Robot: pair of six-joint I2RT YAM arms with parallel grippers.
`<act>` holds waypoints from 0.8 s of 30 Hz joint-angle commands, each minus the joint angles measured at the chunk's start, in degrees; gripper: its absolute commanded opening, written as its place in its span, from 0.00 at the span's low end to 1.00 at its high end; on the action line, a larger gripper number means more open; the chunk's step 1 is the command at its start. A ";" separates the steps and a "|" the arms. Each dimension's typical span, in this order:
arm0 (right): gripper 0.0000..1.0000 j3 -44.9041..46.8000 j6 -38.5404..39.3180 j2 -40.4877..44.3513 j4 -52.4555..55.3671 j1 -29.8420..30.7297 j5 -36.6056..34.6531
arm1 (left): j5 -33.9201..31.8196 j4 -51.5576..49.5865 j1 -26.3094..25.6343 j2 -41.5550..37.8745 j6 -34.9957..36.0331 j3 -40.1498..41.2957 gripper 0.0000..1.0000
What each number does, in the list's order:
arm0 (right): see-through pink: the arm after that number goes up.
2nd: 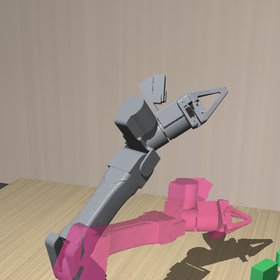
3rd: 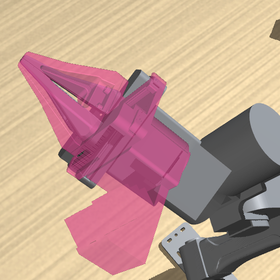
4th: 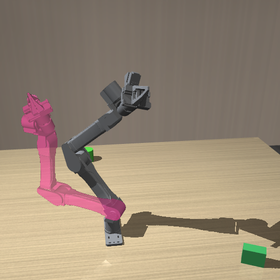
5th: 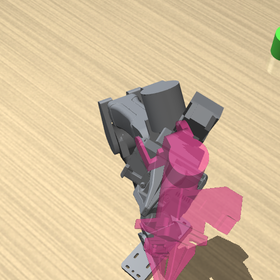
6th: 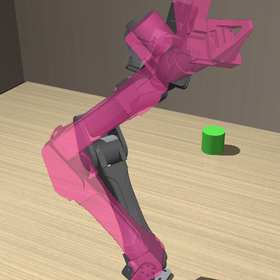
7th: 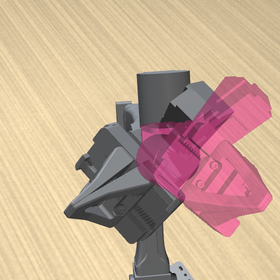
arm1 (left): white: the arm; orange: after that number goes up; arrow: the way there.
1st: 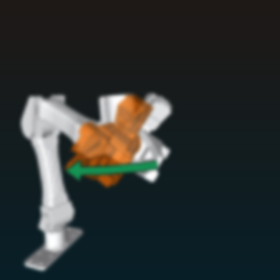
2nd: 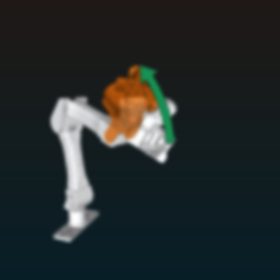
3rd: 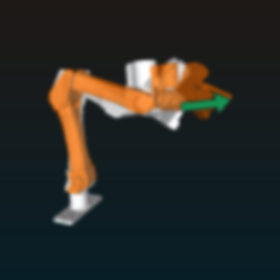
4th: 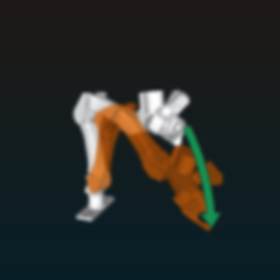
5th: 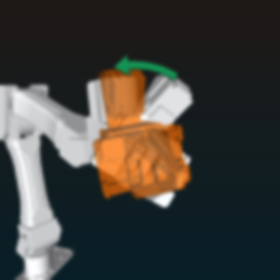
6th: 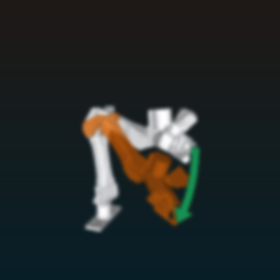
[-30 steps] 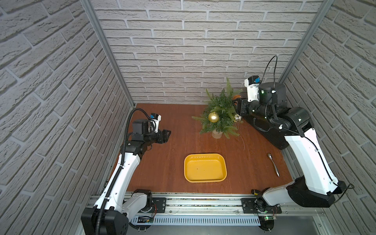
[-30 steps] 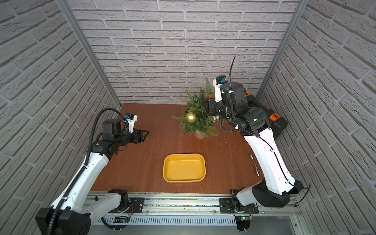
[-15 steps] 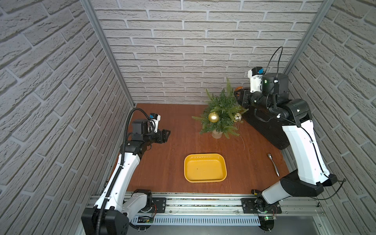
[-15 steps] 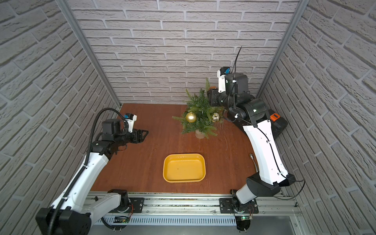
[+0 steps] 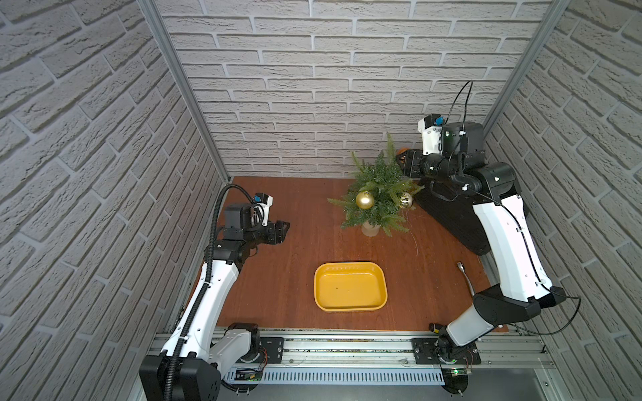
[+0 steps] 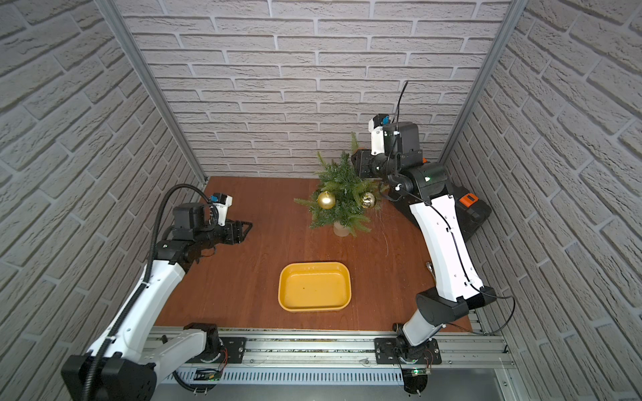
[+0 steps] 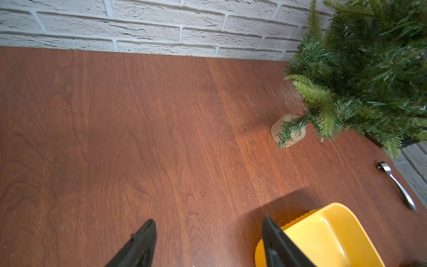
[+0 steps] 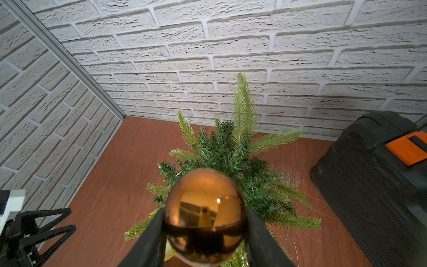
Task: Decorate the small christmas tree with ornaments
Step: Hang an ornament on the christmas tree.
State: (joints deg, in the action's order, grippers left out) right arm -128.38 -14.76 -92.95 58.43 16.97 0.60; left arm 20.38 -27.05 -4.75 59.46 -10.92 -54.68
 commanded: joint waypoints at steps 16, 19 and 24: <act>0.34 -0.99 -1.41 1.89 -2.29 -0.27 2.77 | 0.36 1.04 0.97 -0.07 0.69 -0.43 0.73; 0.34 -1.00 -1.26 1.98 -2.12 -0.27 2.39 | 0.35 1.03 1.06 0.04 0.68 -0.45 0.73; 0.34 -0.56 -1.11 2.24 -2.64 -0.27 1.96 | 0.40 1.12 1.12 0.04 0.71 -0.48 0.73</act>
State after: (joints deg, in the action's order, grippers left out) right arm -128.42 -15.86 -92.29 58.46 16.97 2.85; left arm 20.43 -27.05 -4.16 59.48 -10.92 -54.68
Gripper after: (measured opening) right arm 0.502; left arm 0.727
